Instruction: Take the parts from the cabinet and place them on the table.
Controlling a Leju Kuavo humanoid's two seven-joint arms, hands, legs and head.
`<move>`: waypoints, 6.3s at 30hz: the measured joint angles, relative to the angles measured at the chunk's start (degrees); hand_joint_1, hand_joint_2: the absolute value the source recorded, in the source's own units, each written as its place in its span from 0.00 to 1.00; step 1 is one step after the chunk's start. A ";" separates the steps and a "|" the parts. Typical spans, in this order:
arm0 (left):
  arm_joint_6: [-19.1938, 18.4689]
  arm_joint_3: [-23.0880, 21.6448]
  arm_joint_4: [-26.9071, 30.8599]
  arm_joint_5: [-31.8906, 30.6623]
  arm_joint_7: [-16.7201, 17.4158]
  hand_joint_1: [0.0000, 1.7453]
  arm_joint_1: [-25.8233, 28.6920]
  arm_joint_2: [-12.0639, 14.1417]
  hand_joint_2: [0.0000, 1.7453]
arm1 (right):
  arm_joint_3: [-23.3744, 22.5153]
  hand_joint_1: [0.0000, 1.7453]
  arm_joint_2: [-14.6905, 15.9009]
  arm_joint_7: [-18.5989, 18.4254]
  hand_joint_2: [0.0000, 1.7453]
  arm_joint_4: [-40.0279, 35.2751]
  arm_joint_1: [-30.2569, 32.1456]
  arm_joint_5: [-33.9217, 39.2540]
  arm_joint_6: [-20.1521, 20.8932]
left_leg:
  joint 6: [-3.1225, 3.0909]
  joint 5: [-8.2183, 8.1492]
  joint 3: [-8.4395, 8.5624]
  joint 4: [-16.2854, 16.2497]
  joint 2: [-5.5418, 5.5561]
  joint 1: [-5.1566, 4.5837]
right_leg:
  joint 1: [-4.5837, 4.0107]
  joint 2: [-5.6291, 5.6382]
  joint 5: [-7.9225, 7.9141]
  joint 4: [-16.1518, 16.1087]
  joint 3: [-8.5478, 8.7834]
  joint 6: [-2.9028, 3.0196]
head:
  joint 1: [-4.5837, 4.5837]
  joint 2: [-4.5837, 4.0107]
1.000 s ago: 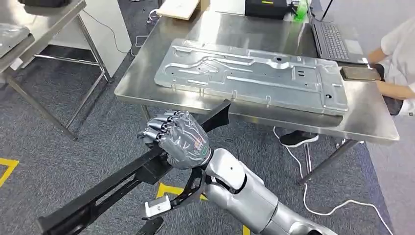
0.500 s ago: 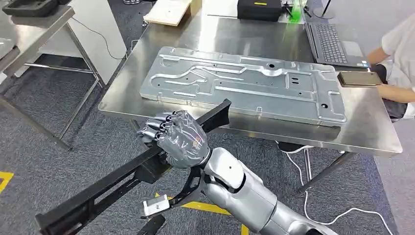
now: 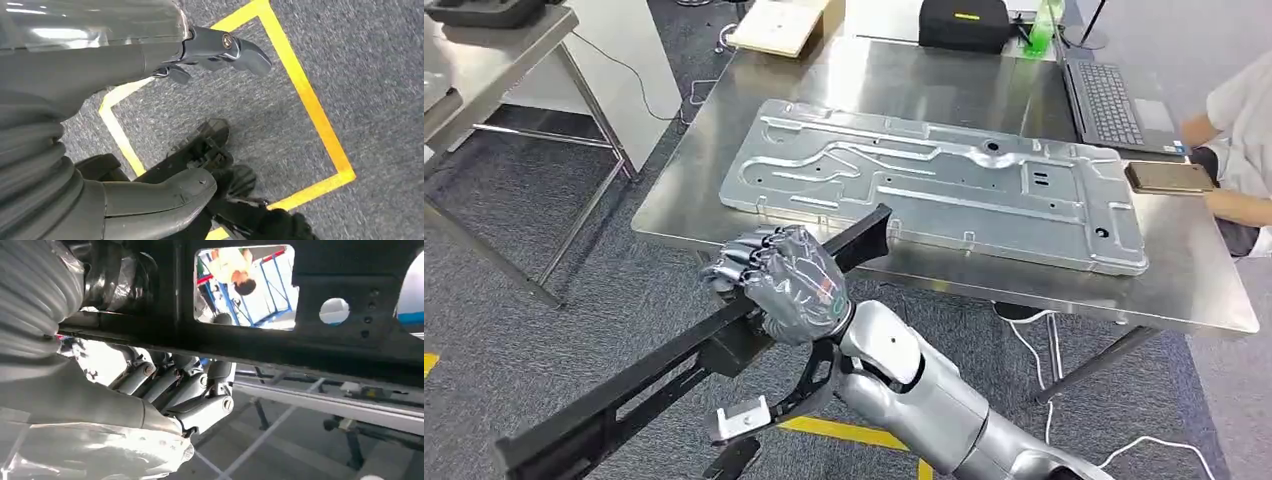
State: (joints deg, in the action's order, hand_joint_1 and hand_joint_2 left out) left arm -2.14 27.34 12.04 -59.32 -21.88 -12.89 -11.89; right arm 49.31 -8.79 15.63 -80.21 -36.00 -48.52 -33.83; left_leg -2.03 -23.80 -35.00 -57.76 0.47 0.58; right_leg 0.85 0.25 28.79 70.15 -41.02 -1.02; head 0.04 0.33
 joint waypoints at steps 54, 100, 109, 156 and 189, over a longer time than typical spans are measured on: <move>-1.86 -0.09 0.00 -0.98 -1.09 0.00 0.47 0.07 1.00 | 0.04 1.00 -1.03 1.31 1.00 0.87 0.16 0.22 -0.83 | 0.44 -1.85 1.06 -0.29 -0.60 -0.43 | -1.02 0.46 -3.28 -10.64 6.51 1.13 | -0.04 0.00; -0.74 -0.20 0.00 -0.63 -2.40 0.00 0.51 -0.11 1.00 | 0.07 1.00 -1.09 0.92 1.00 1.55 0.20 -0.09 -0.83 | 1.59 -5.51 5.44 0.47 -0.51 -0.52 | -1.11 0.03 -4.63 -11.24 4.31 2.15 | -0.02 0.00; -0.72 -0.20 0.11 -0.44 -2.38 0.00 1.33 0.00 1.00 | 0.09 1.00 -1.46 0.92 1.00 1.73 0.43 -0.11 -0.87 | 2.71 1.41 -7.54 -10.02 -0.53 0.44 | -0.66 0.42 2.03 -12.66 13.93 2.72 | -0.02 0.00; -1.46 0.07 0.02 0.59 -2.99 0.00 0.76 -0.66 1.00 | -21.44 1.00 3.69 -9.03 1.00 37.88 -25.70 10.47 16.20 | -0.02 -1.23 0.46 -0.84 0.04 -0.12 | -0.06 -0.02 -5.66 -6.41 0.75 0.01 | -0.04 0.00; -2.05 0.07 0.02 -0.02 -3.26 0.00 0.34 -0.94 1.00 | -16.85 1.00 1.94 1.07 1.00 37.68 -25.58 21.70 38.08 | 0.87 -0.54 -0.28 -0.99 -0.11 -0.54 | -0.05 -0.03 -4.12 -10.34 4.49 0.36 | 0.02 0.00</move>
State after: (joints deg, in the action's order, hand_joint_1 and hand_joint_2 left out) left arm -4.20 27.41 12.07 -59.34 -25.14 -12.55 -12.83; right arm 32.46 -6.84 16.70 -42.54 -61.57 -26.82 4.24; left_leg -1.16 -24.34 -35.28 -58.75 0.36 0.03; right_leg 0.80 0.22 24.67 59.81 -36.52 -0.66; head 0.07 0.33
